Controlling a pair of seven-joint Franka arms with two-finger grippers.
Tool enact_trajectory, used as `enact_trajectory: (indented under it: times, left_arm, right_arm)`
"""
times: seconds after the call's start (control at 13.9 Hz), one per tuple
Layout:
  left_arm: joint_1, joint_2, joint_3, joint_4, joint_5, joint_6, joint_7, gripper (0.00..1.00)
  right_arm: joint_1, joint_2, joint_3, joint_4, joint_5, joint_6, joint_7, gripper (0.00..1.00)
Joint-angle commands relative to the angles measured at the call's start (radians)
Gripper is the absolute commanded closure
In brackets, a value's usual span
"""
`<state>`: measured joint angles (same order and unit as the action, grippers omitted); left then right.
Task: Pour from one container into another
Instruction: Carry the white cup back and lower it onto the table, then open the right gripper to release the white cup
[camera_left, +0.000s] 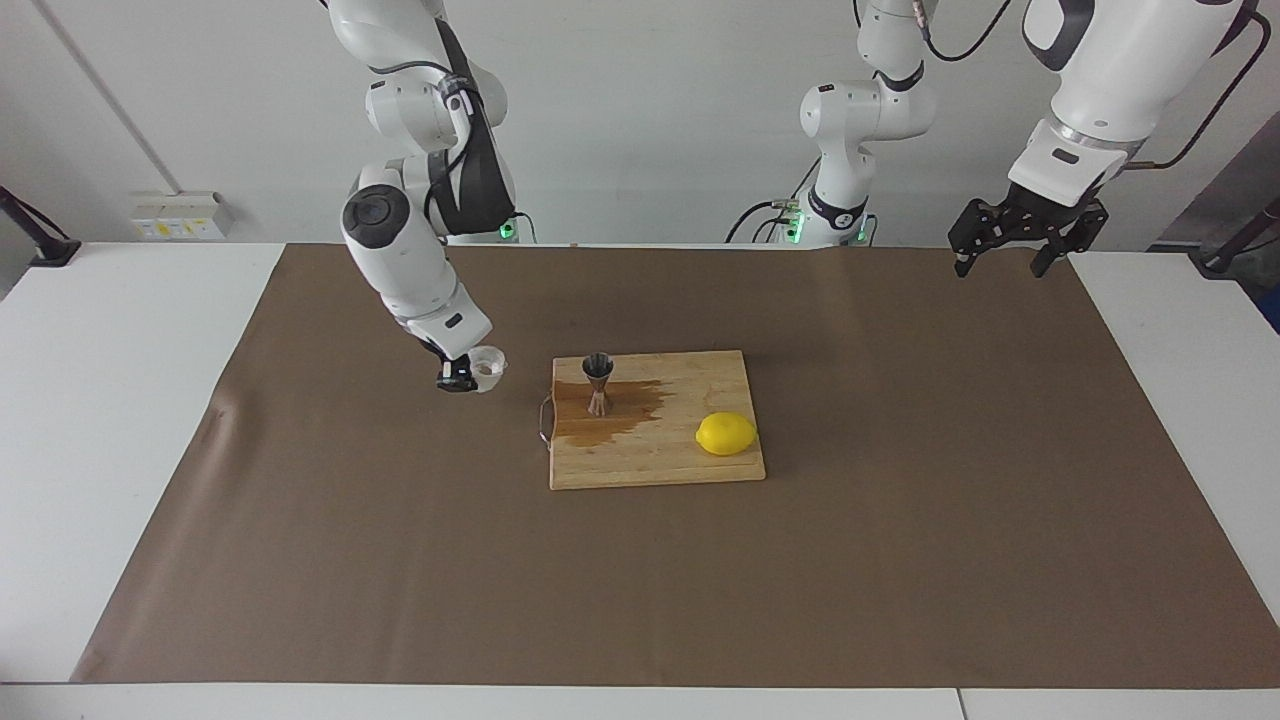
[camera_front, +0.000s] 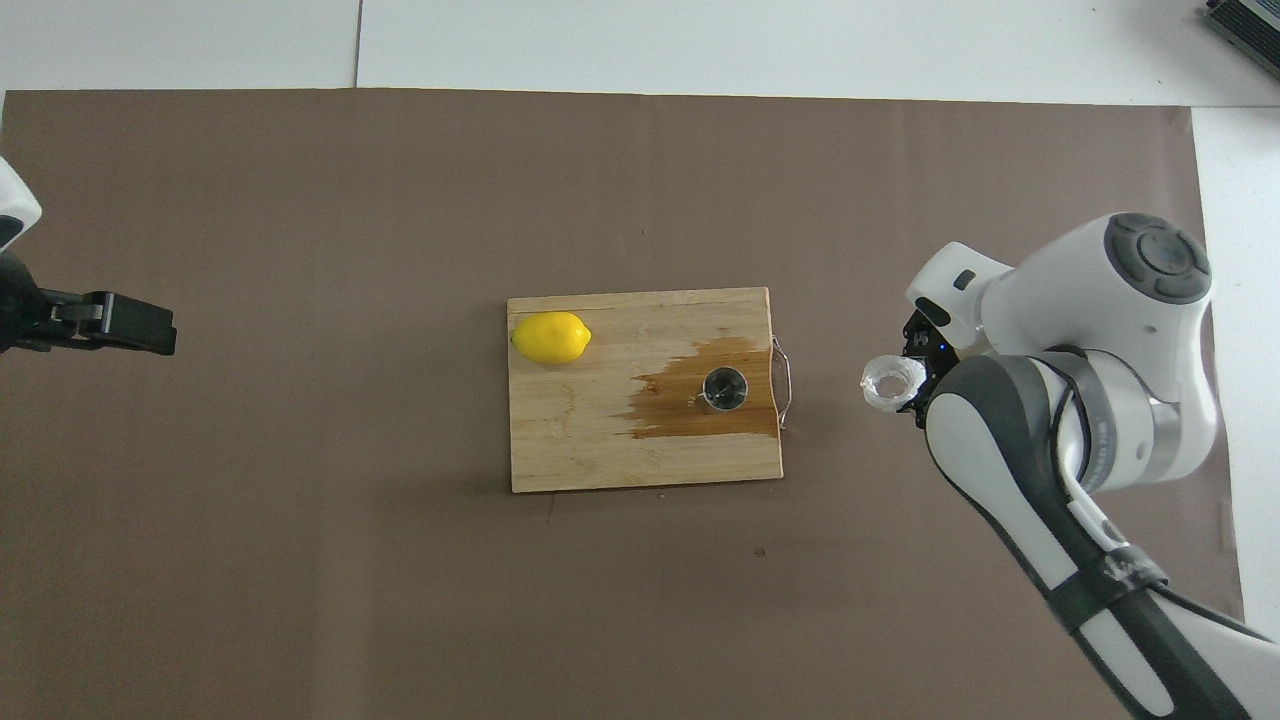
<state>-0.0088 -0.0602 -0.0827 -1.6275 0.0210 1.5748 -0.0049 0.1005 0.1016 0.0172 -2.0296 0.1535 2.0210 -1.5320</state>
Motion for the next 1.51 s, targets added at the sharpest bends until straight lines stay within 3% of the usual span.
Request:
enact_trajectory:
  times: [0.0,0.29,0.79,0.86,0.94,1.22,1.44]
  left_arm:
    - [0.001,-0.032,0.004,-0.034,-0.009,0.008,0.011,0.00]
    - [0.001,-0.032,0.004,-0.034,-0.010,0.008,0.011,0.00]
    - [0.001,-0.032,0.004,-0.034,-0.010,0.008,0.010,0.00]
    - [0.001,-0.032,0.004,-0.034,-0.010,0.008,0.011,0.00]
    - [0.001,-0.032,0.004,-0.034,-0.010,0.008,0.011,0.00]
    - [0.001,-0.032,0.004,-0.034,-0.009,0.008,0.011,0.00]
    - [0.001,-0.030,0.004,-0.034,-0.010,0.008,0.010,0.00]
  right_arm:
    - [-0.094,-0.017,0.013,-0.082,0.151,0.070,-0.182,1.00]
    - [-0.179,0.009,0.013,-0.132,0.263,0.131,-0.403,1.00]
    - [-0.248,0.043,0.013,-0.202,0.310,0.231,-0.608,0.97]
    - [-0.248,0.043,0.013,-0.211,0.314,0.246,-0.614,0.67]
    - [-0.248,0.041,0.013,-0.212,0.314,0.242,-0.617,0.01]
    - [-0.248,0.027,0.013,-0.205,0.316,0.226,-0.606,0.00]
    - [-0.229,-0.031,0.013,-0.189,0.314,0.187,-0.512,0.00]
